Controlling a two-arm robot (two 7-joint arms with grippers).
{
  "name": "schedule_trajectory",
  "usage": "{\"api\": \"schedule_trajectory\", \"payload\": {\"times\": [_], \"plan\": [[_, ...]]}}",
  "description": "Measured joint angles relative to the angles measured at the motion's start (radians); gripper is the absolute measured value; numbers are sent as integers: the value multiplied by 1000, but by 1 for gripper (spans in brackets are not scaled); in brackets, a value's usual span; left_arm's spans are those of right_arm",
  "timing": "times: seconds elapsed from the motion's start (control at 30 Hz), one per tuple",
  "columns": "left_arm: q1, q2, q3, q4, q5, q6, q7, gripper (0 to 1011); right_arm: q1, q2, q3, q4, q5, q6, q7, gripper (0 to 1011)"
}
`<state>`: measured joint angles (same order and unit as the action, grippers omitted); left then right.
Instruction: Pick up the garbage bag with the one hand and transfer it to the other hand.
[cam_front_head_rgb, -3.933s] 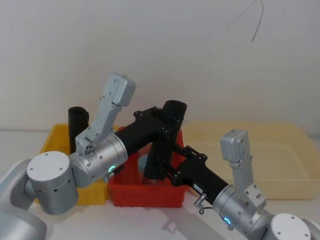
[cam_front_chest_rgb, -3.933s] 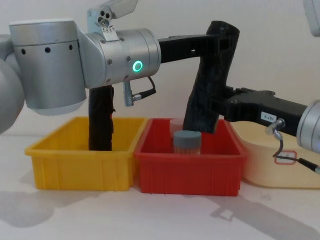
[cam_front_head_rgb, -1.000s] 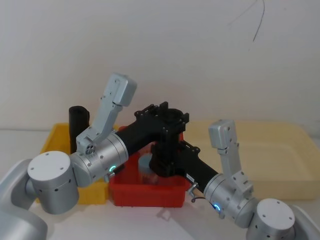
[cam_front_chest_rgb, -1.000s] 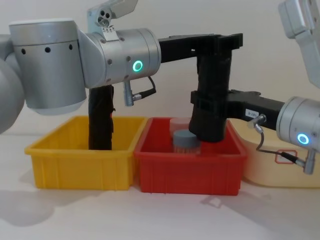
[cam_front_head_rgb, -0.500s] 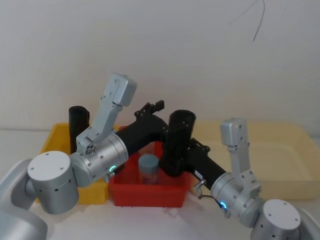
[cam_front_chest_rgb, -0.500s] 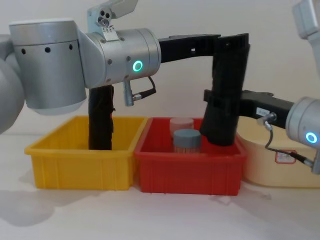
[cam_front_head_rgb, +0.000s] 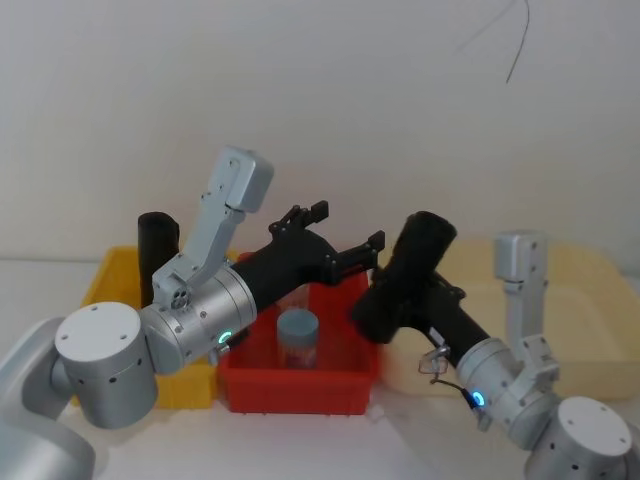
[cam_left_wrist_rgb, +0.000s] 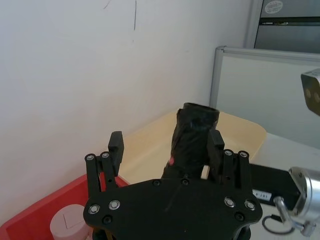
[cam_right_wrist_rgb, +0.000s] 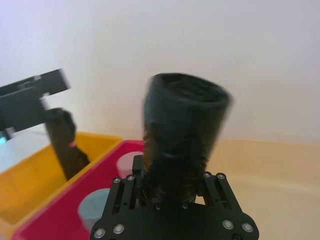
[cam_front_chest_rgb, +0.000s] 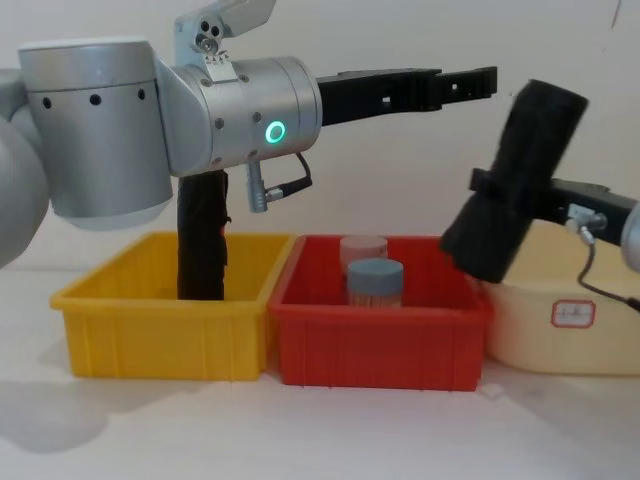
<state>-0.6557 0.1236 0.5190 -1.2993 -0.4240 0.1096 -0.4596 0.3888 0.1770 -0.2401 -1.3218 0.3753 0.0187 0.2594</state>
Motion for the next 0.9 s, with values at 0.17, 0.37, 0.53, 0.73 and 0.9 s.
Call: {"api": "schedule_trajectory", "payload": {"times": [0.17, 0.37, 0.53, 0.73, 0.9], "plan": [[0, 0, 0, 0, 0, 0, 0, 1001, -5, -5, 35, -1, 22, 5, -20, 560], [0, 0, 0, 0, 0, 0, 0, 1002, -8, -15, 92, -2, 64, 4, -47, 560], [0, 0, 0, 0, 0, 0, 0, 1001, -8, -22, 132, 0, 98, -1, -67, 560], [0, 0, 0, 0, 0, 0, 0, 1001, -3, -26, 174, 6, 127, -3, -90, 560], [0, 0, 0, 0, 0, 0, 0, 1001, 3, -22, 198, 8, 137, 8, -116, 560]]}}
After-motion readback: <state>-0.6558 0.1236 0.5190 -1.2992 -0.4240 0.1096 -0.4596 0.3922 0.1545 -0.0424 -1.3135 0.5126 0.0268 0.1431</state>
